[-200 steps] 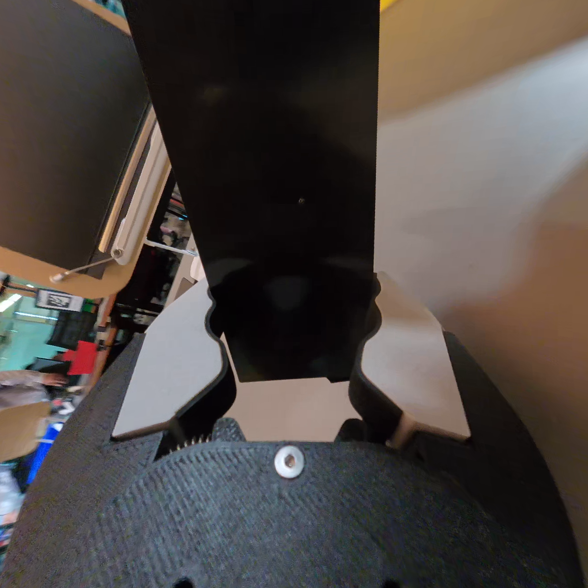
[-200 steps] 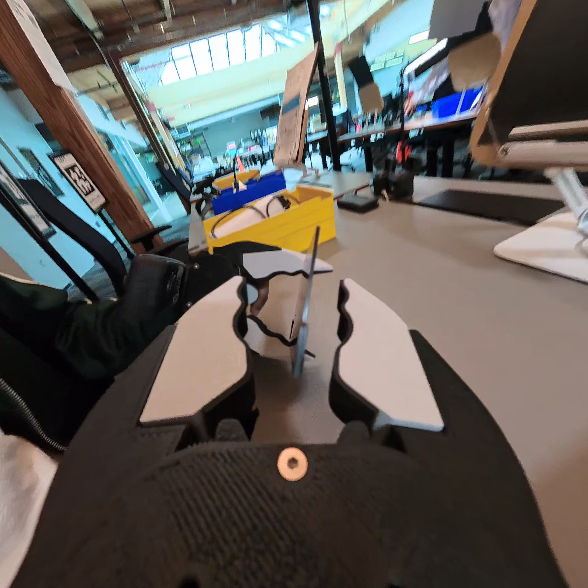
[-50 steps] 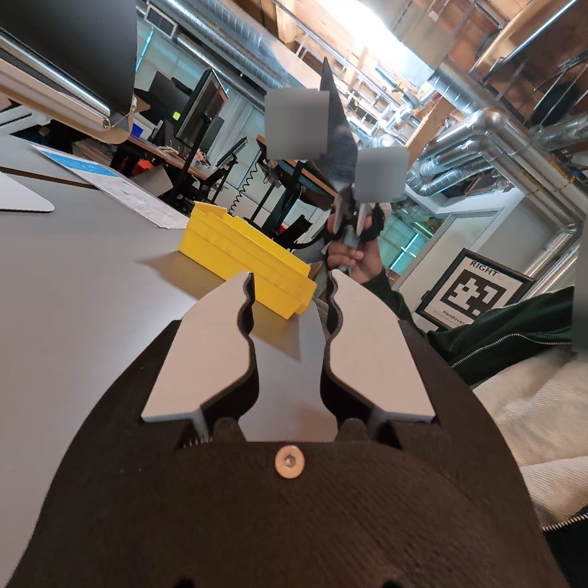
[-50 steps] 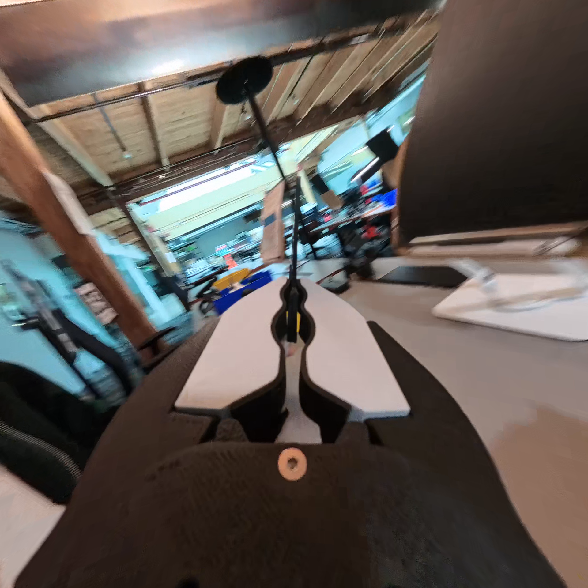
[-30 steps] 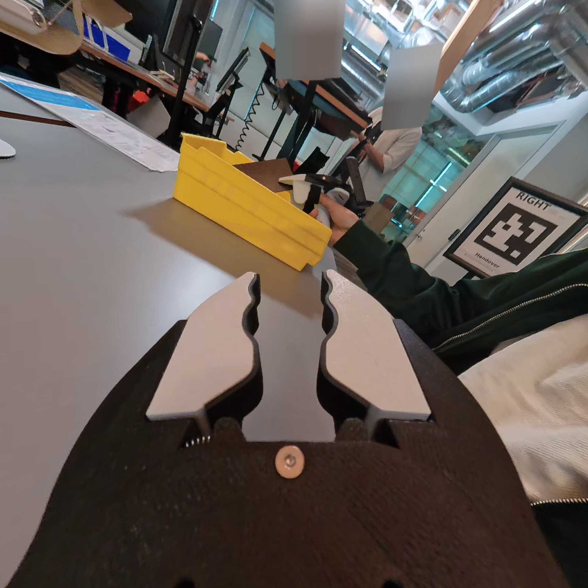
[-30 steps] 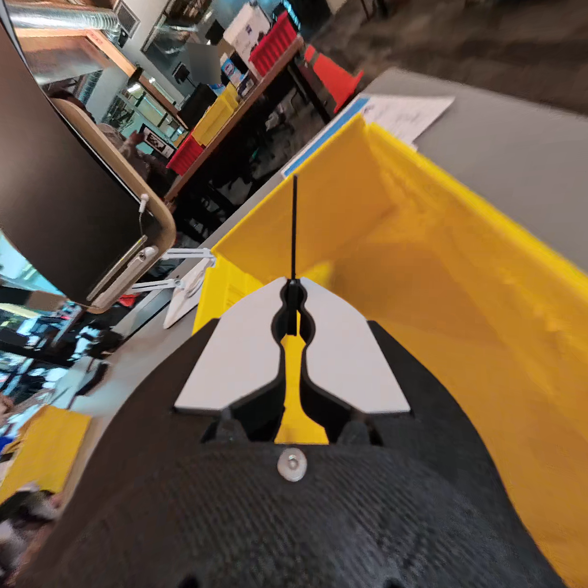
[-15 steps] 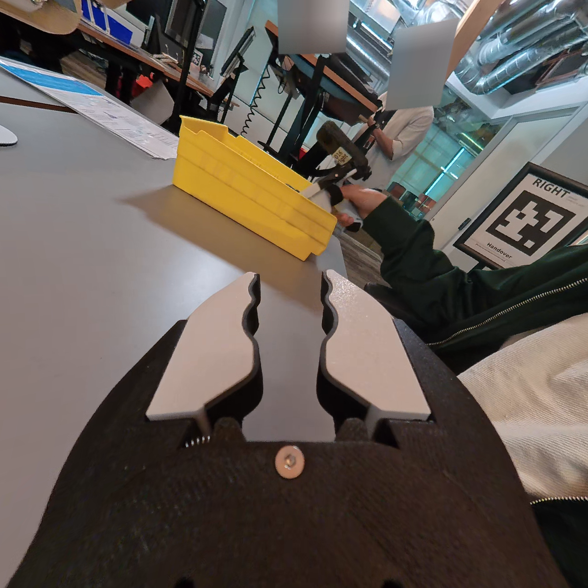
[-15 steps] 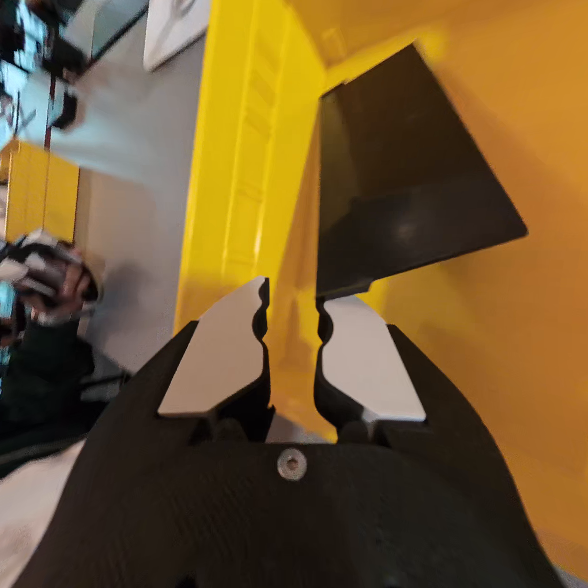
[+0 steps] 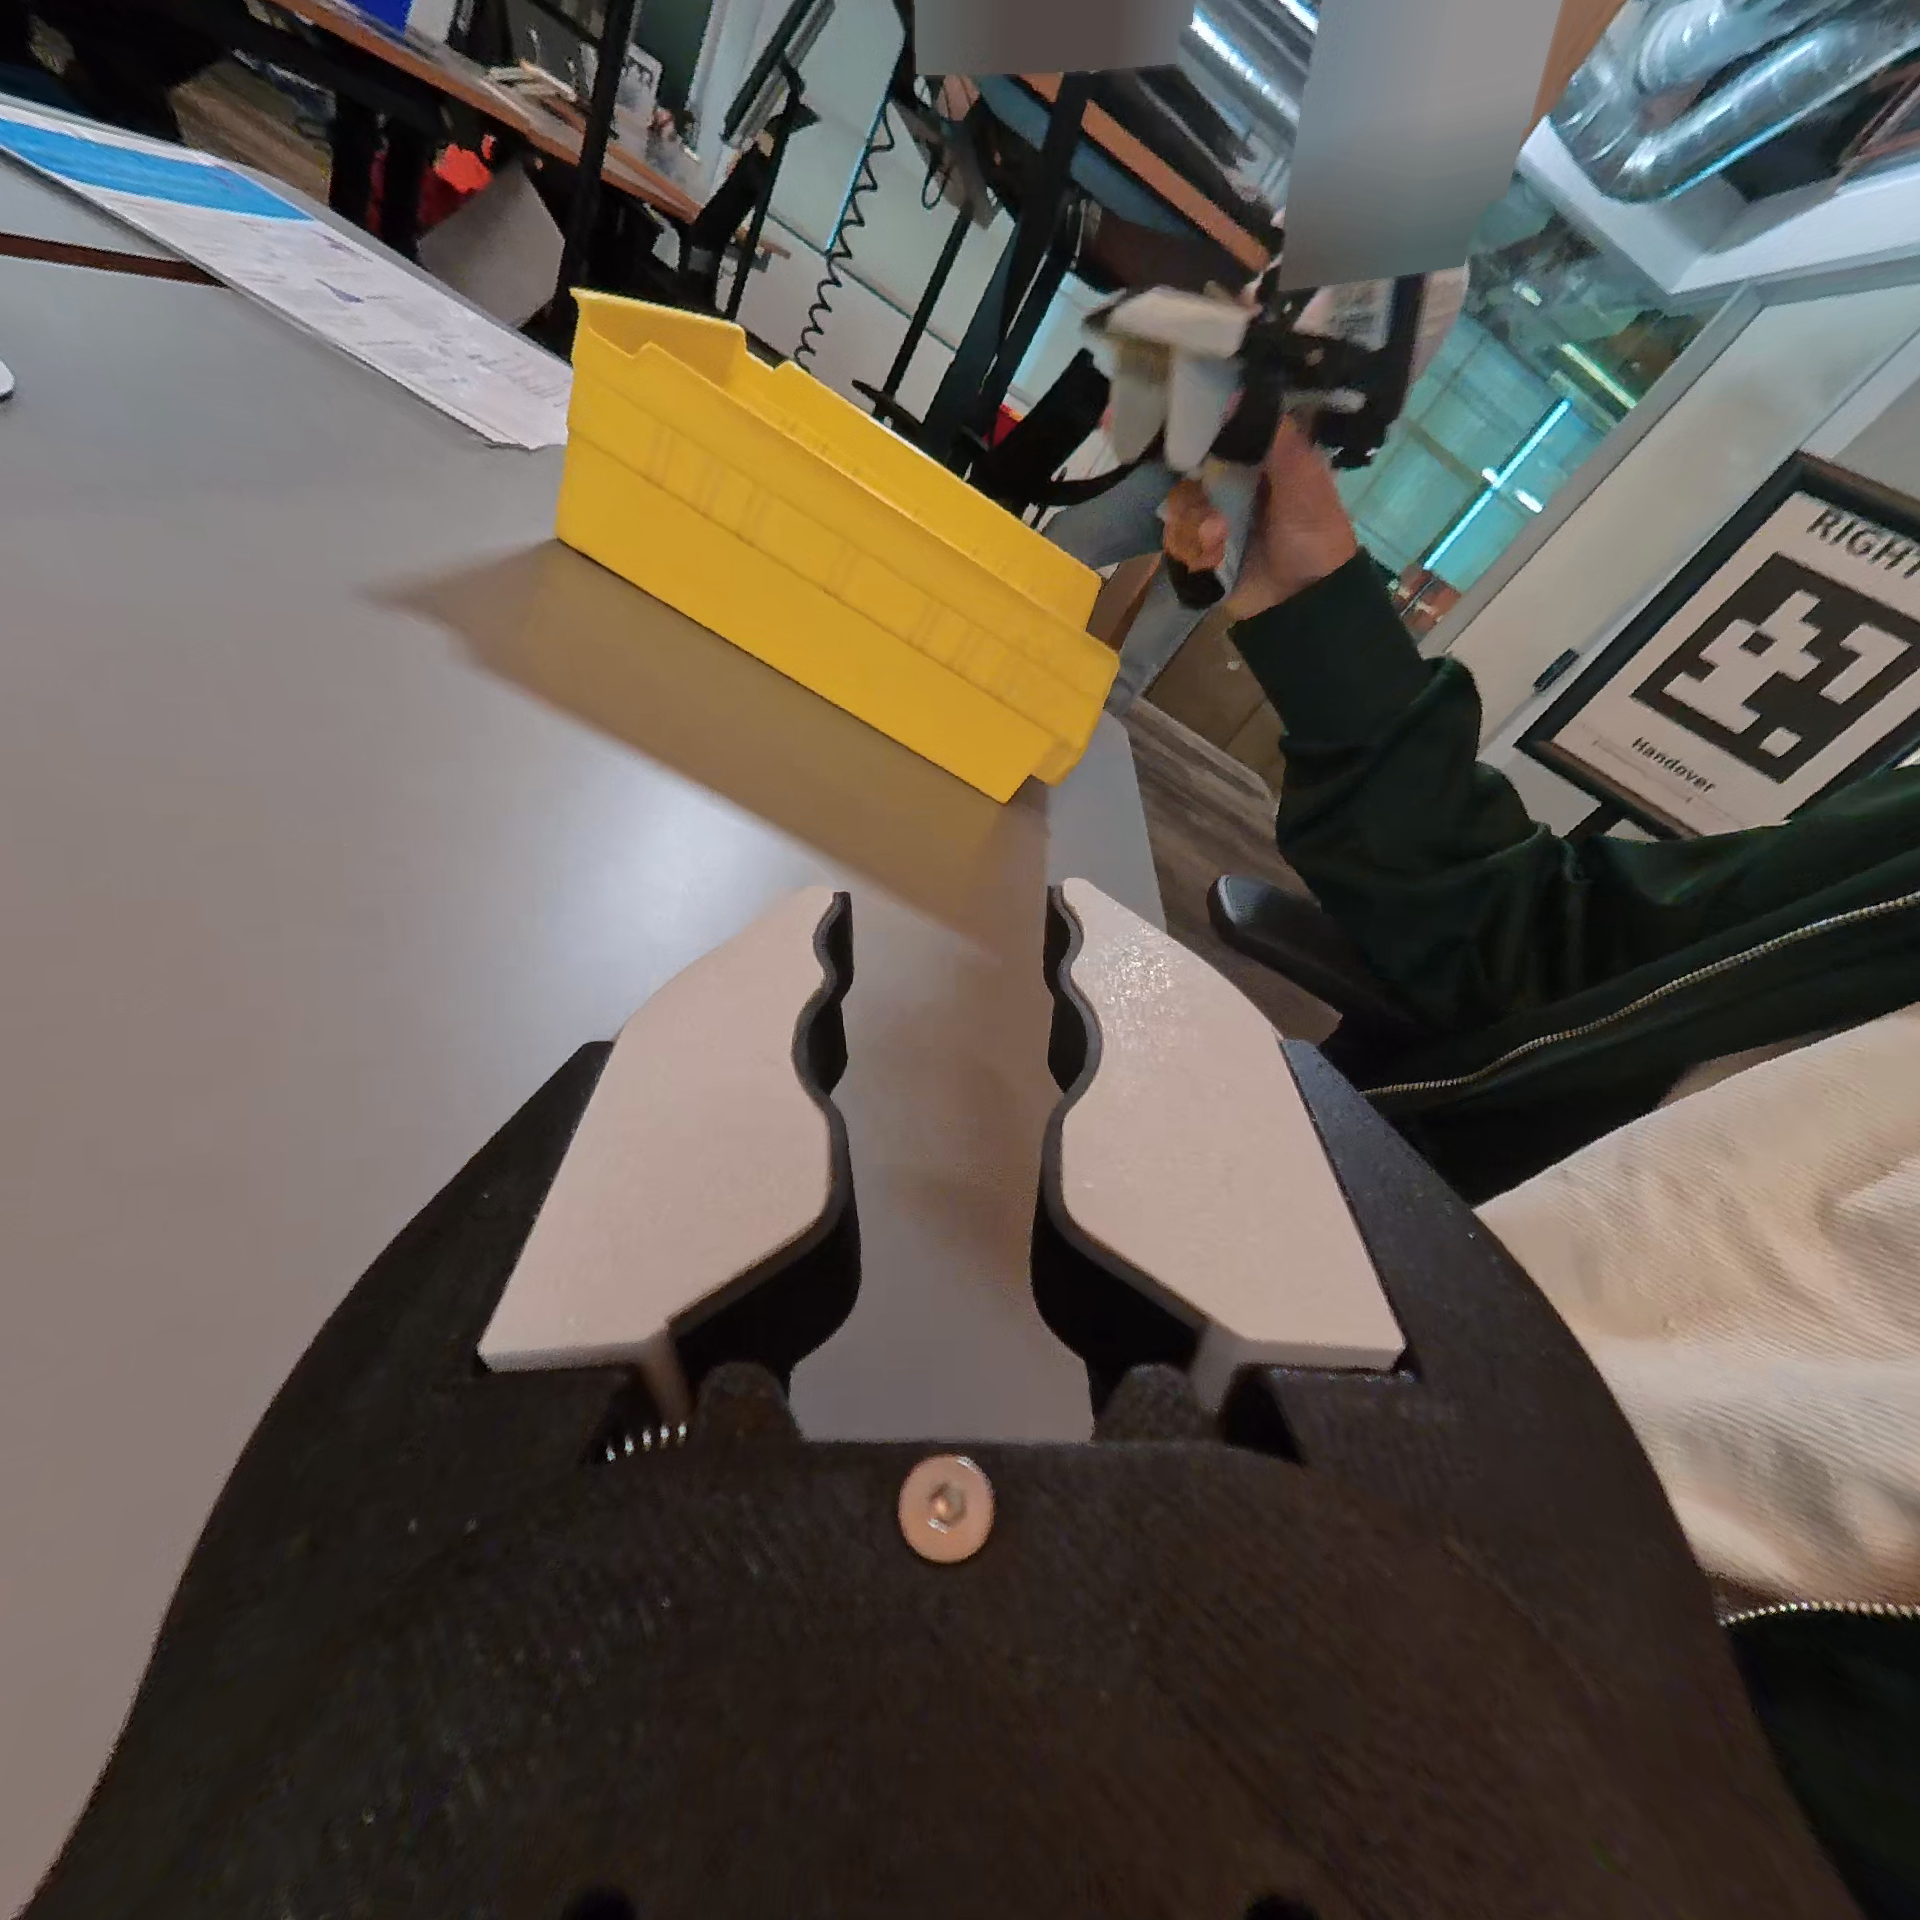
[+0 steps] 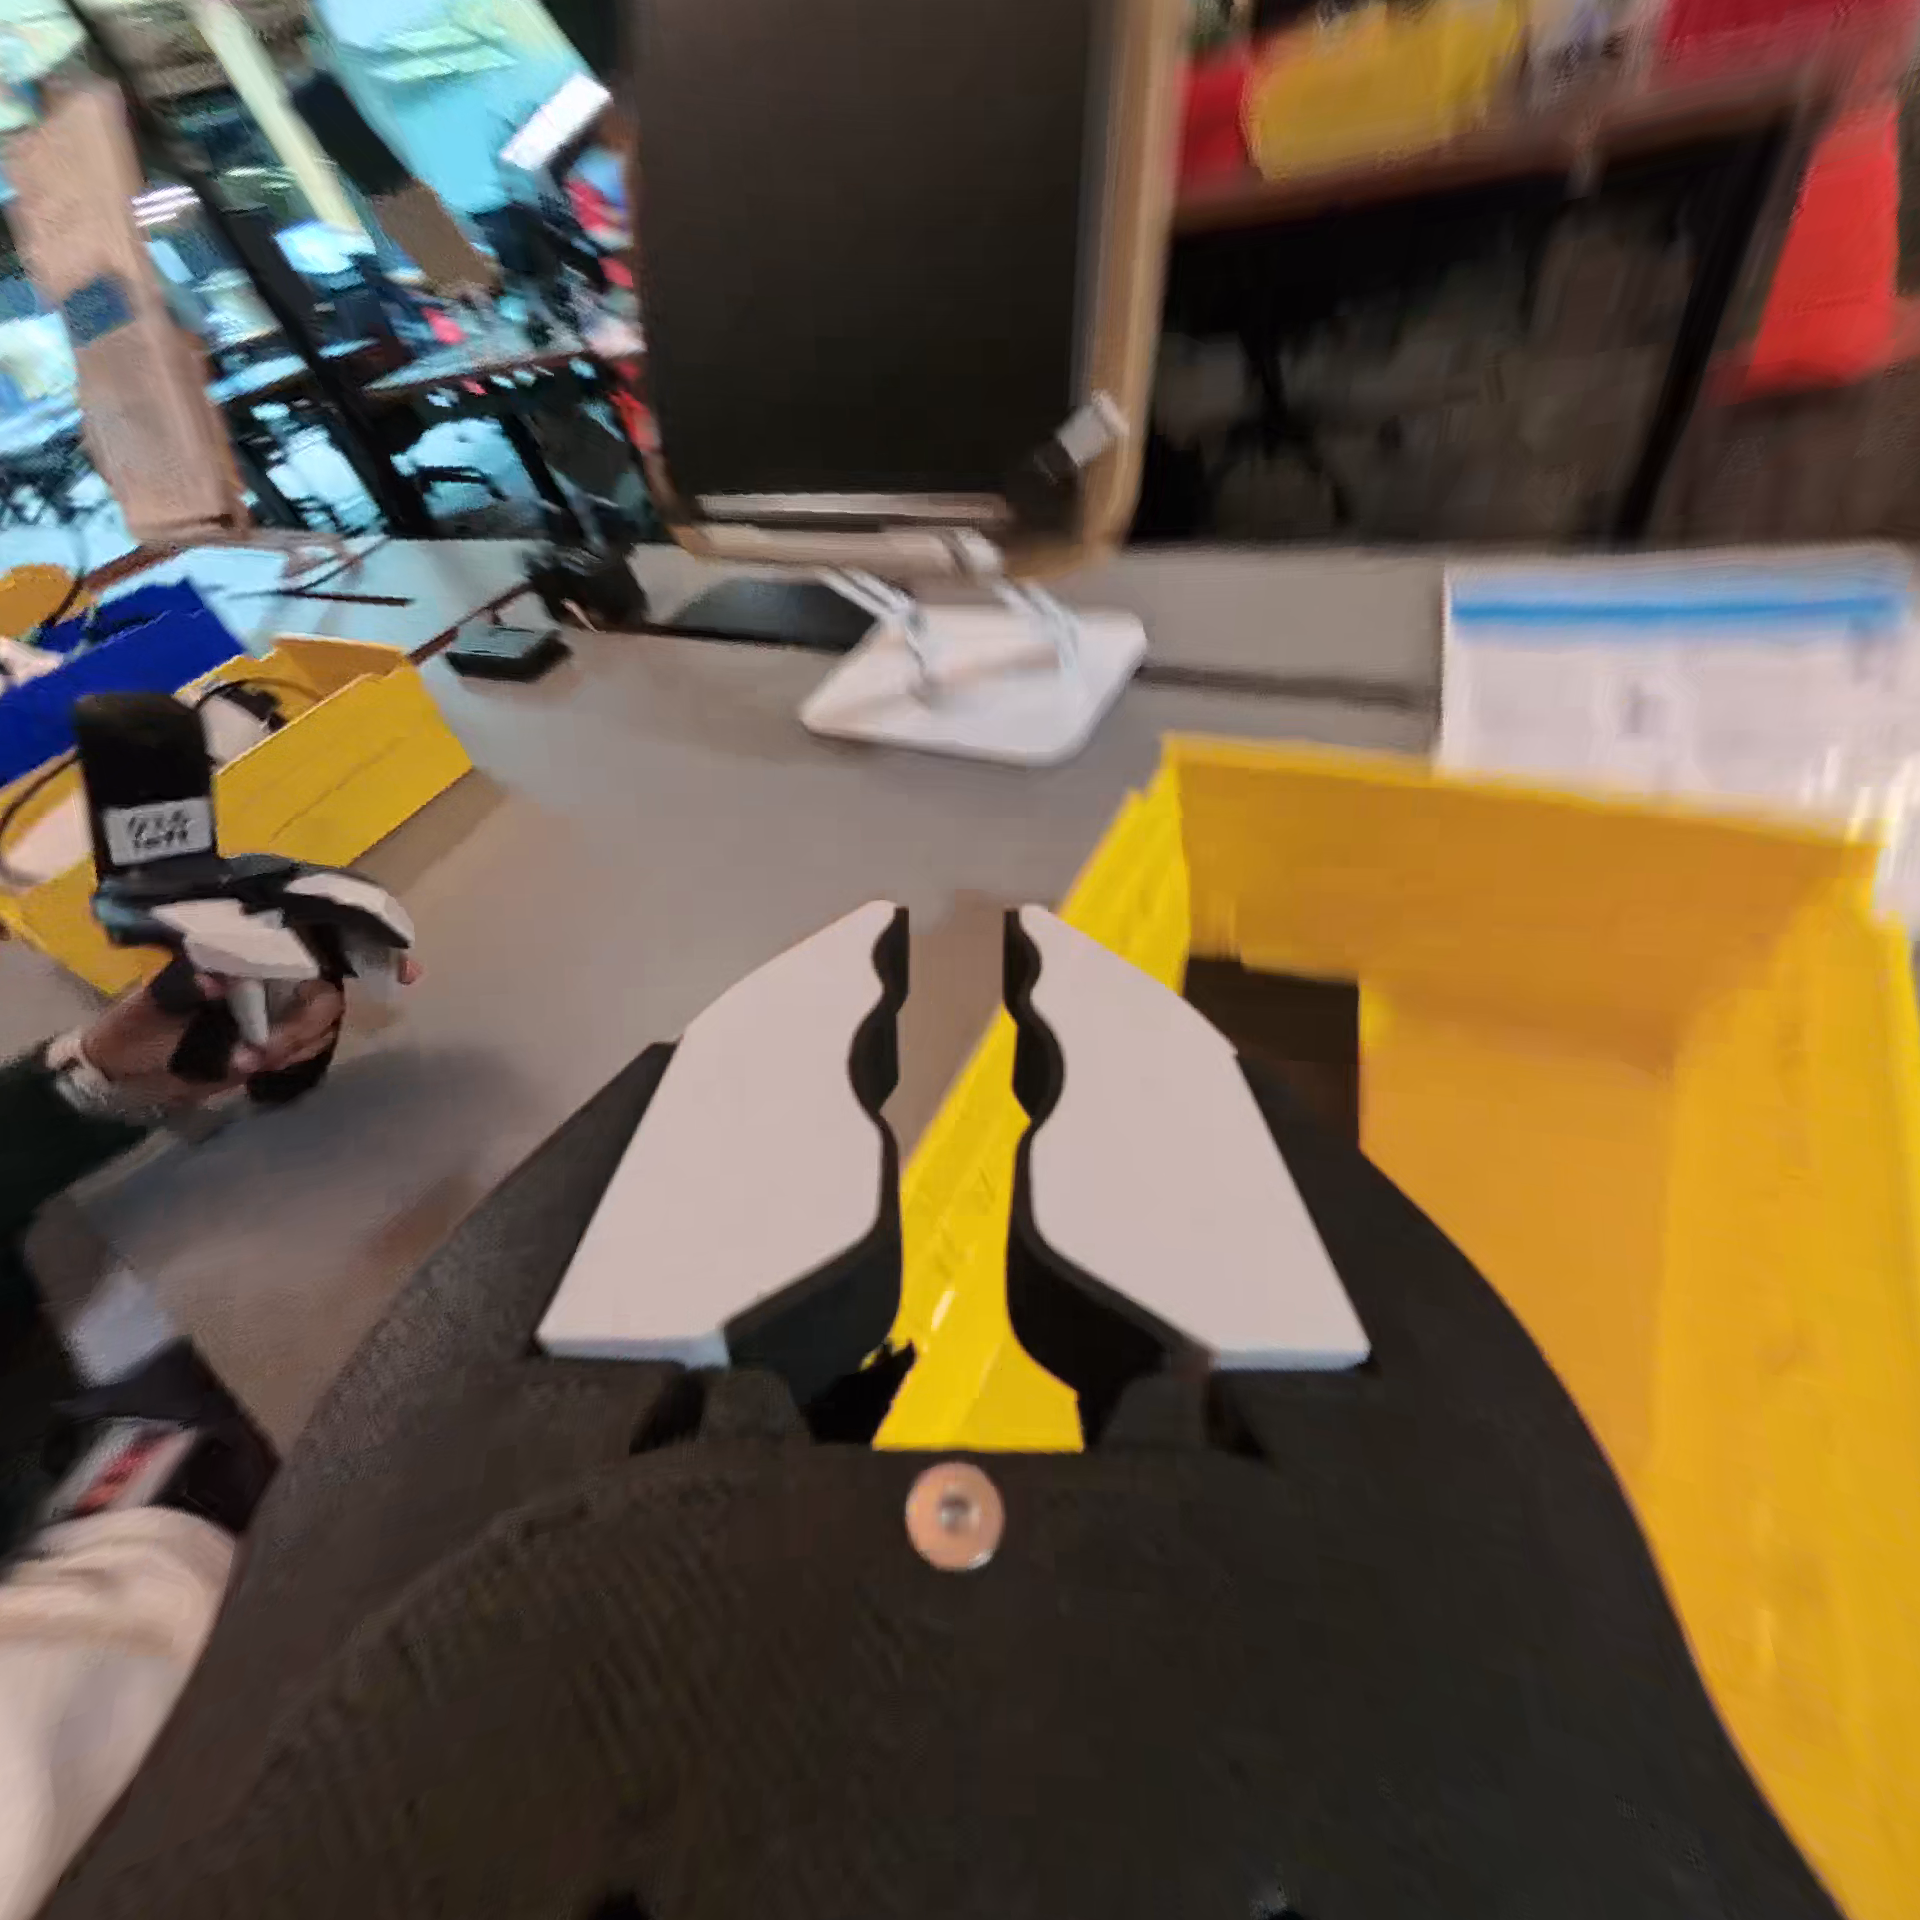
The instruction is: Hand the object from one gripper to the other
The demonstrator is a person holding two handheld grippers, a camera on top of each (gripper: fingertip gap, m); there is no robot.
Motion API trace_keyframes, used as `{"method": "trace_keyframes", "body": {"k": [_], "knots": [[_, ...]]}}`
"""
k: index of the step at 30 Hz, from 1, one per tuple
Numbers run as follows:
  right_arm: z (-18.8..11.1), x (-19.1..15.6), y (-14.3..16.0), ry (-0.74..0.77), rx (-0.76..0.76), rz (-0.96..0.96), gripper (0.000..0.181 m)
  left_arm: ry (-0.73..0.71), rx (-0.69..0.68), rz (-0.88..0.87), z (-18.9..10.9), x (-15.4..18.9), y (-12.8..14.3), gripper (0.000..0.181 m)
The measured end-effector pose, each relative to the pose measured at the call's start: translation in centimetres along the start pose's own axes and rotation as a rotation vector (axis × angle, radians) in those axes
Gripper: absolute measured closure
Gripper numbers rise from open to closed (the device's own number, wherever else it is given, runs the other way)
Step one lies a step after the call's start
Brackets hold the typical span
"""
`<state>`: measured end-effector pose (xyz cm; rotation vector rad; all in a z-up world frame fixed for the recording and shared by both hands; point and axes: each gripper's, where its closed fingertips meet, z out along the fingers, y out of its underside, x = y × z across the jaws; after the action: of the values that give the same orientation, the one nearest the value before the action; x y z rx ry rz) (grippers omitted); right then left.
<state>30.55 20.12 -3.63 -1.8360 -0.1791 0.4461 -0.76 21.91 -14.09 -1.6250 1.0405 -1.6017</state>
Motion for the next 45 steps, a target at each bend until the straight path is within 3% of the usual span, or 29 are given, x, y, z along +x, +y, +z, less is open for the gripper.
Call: {"method": "trace_keyframes", "body": {"k": [4,6,9,12,15,19,26,30,32,34,37,40,45], "knots": [[1.9,-7.7,-1.7,-0.060,0.101,-0.418,0.163,-0.038,-0.054,0.043,0.5,-0.3,0.8,0.143],[4.3,-11.8,-0.8,-0.136,0.109,-0.460,0.157,-0.064,-0.090,0.066,0.8,-0.5,1.3,0.149],[8.3,-20.3,4.3,-0.460,0.014,-0.331,0.150,-0.116,-0.137,0.127,1.0,-0.8,1.8,0.161],[12.3,-24.9,11.5,-0.531,-0.134,-0.367,0.147,-0.170,-0.140,0.177,0.8,-1.1,1.6,0.162],[14.0,-26.3,14.8,-0.508,-0.147,-0.461,0.145,-0.211,-0.099,0.183,0.1,-1.4,0.7,0.161],[14.4,-25.6,14.8,-0.468,-0.086,-0.569,0.148,-0.259,-0.055,0.178,-1.3,-2.0,-0.1,0.160],[16.3,-24.1,15.6,-0.474,-0.122,-0.456,0.148,-0.342,0.063,0.180,-4.5,-1.4,-3.0,0.160],[17.0,-24.6,16.1,-0.495,-0.153,-0.444,0.144,-0.451,0.158,0.236,-10.0,0.3,-7.7,0.159],[17.2,-25.1,16.1,-0.504,-0.149,-0.460,0.144,-0.569,0.197,0.244,-14.6,0.7,-10.1,0.159],[17.2,-25.7,16.4,-0.517,-0.155,-0.478,0.145,-0.691,0.171,0.156,-19.7,0.3,-10.6,0.156],[17.3,-26.2,17.0,-0.517,-0.171,-0.524,0.146,-0.934,-0.050,-0.092,-27.4,-2.3,-6.1,0.159],[17.3,-26.4,17.3,-0.505,-0.174,-0.576,0.148,-1.165,-0.213,-0.217,-33.3,-4.3,-1.5,0.160],[17.5,-26.4,17.8,-0.467,-0.180,-0.643,0.148,-1.231,-0.470,-0.317,-35.1,-6.0,2.8,0.162]]}}
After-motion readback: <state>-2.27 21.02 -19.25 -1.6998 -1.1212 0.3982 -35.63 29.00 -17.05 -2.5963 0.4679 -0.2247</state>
